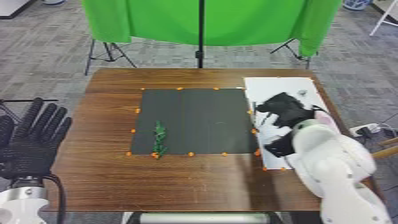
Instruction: Arrange flowers
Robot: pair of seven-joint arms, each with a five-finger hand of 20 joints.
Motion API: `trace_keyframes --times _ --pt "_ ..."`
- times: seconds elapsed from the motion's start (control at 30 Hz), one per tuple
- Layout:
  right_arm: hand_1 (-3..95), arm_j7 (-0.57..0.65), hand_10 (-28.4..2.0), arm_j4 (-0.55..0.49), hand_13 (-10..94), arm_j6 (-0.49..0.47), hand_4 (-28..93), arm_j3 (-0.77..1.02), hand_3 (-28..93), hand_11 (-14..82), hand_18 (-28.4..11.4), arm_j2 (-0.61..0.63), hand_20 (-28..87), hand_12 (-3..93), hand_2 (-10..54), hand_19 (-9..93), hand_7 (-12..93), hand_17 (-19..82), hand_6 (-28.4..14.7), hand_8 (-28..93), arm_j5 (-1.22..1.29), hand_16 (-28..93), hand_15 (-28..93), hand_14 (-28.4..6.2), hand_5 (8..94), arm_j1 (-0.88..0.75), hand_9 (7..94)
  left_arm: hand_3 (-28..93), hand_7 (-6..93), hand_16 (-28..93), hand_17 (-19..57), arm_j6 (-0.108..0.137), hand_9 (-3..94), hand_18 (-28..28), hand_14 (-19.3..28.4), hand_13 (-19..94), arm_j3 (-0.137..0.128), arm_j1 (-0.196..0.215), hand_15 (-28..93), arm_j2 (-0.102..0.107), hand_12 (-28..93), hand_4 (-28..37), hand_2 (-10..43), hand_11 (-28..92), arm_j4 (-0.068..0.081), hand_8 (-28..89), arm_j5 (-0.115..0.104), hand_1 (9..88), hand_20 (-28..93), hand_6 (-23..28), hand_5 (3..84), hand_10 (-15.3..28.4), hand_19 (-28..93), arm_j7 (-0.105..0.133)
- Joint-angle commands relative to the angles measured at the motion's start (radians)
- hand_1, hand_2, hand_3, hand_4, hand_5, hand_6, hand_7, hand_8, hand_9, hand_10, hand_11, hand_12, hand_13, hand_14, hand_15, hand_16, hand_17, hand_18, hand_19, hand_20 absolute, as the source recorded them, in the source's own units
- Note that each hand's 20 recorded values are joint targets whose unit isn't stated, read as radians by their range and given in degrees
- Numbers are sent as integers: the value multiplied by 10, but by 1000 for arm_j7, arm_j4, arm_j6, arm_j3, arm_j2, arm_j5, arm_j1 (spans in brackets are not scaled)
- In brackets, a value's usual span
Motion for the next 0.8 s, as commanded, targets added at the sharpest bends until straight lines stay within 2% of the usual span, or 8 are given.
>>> trace_keyframes --times 0.03,0.17,0.27,0.3,0.4,0.57,0.7,0.8 --pt "238 25 -231 -18 474 -1 -216 227 783 72 -248 90 266 118 -1 805 67 244 -88 -93 -125 126 374 -202 487 -183 471 783 66 -1 -35 6 365 123 113 308 -12 26 97 -7 85 -283 122 100 -20 -80 12 175 121 60 410 124 241 10" --pt "250 25 -226 17 467 -33 -234 256 776 74 -246 105 268 123 -54 800 81 237 -87 -93 -204 132 364 -199 519 -220 478 788 68 -2 -35 26 365 123 114 308 -20 50 100 -15 85 -283 115 102 -32 -81 5 184 122 59 412 123 243 24" --pt "271 45 -220 45 460 -17 -259 265 767 79 -245 91 280 130 -91 791 101 232 -85 -98 -179 141 350 -192 551 -233 496 788 70 -2 -36 44 366 124 113 310 -19 48 101 -17 86 -283 115 104 -36 -82 0 187 123 60 413 123 245 19" --pt "277 75 -217 50 470 -17 -264 266 768 84 -245 85 284 133 -94 789 104 232 -84 -99 -140 146 352 -189 560 -231 509 787 70 -1 -36 55 366 124 113 311 -17 47 104 -16 86 -283 116 106 -38 -81 -5 189 123 61 414 124 247 19" --pt "304 79 -210 74 498 -52 -270 259 771 96 -241 79 290 137 -95 797 109 244 -81 -101 -179 150 369 -179 573 -239 538 786 74 0 -38 56 371 125 114 314 -9 43 115 -18 90 -283 121 115 -37 -81 -25 198 126 63 419 124 255 21" --pt "358 70 -200 97 511 -70 -280 247 772 103 -241 76 296 139 -95 803 117 250 -75 -106 -250 147 373 -170 590 -250 553 786 78 -1 -39 75 374 126 116 317 -8 44 123 -17 91 -283 123 122 -42 -82 -24 203 129 66 424 126 265 19" --pt "398 57 -189 130 531 -37 -282 219 772 136 -238 80 310 157 -95 821 131 262 -69 -107 -324 157 389 -158 624 -251 585 785 81 -1 -40 79 374 126 120 315 -5 40 137 -16 92 -283 125 127 -40 -83 -22 204 128 67 425 126 269 12" --pt "452 66 -178 149 565 48 -282 200 756 196 -232 81 323 179 -95 831 180 278 -53 -79 -340 171 424 -147 684 -249 647 783 81 -3 -41 82 374 126 121 315 4 36 141 -17 92 -283 128 131 -40 -83 -27 207 128 70 427 126 272 8"
